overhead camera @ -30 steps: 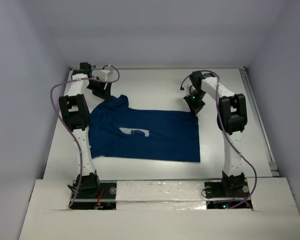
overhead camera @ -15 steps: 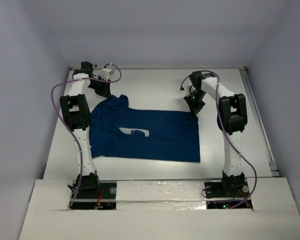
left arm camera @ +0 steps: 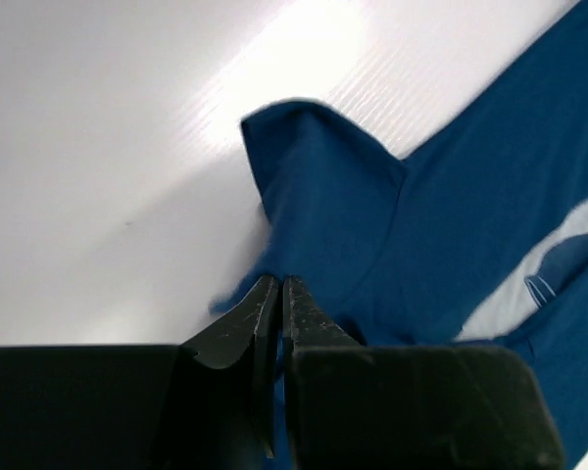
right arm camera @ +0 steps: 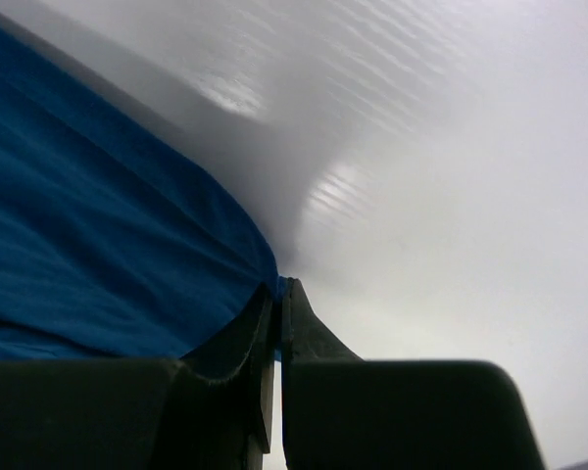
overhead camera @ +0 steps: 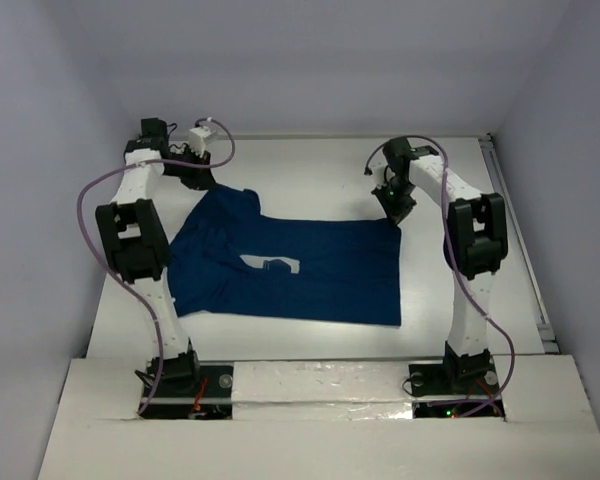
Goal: Fold and stack the t-shirts
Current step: Grap the side of the flattened tshirt furthest away from the robot with both arms, then fold the other side of the tshirt into a rectangle
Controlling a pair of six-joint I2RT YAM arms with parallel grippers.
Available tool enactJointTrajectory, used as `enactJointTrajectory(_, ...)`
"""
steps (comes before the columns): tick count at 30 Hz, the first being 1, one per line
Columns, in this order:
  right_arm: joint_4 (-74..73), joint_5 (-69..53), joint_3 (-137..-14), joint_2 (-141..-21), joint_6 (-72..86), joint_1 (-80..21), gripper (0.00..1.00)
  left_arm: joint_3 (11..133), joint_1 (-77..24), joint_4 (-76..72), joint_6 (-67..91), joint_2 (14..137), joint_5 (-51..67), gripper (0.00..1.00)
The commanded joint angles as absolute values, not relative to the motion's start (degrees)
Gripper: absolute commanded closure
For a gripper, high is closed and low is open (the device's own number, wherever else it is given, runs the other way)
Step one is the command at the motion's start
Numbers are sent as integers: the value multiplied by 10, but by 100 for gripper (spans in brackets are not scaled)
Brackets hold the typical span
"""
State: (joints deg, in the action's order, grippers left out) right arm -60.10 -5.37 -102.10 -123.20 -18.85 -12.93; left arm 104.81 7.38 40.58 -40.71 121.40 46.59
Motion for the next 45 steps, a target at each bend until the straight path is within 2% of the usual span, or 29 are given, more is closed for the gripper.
enactJointTrajectory(1, -559, -30, -1005, -1165, -203, -133, 100, 1026, 100, 418, -465, 1130, 527, 100)
enactJointTrajectory(18, -555, -65, -877, -1086, -253, -154, 100, 884, 142, 598, -730, 1080, 553, 100)
enactJointTrajectory(35, -533, -78, -793, -996, -258, -187, 100, 817, 192, 650, -839, 1054, 563, 99)
enactJointTrajectory(45, -522, -48, -757, -973, -279, -192, 100, 759, 198, 652, -889, 974, 549, 100)
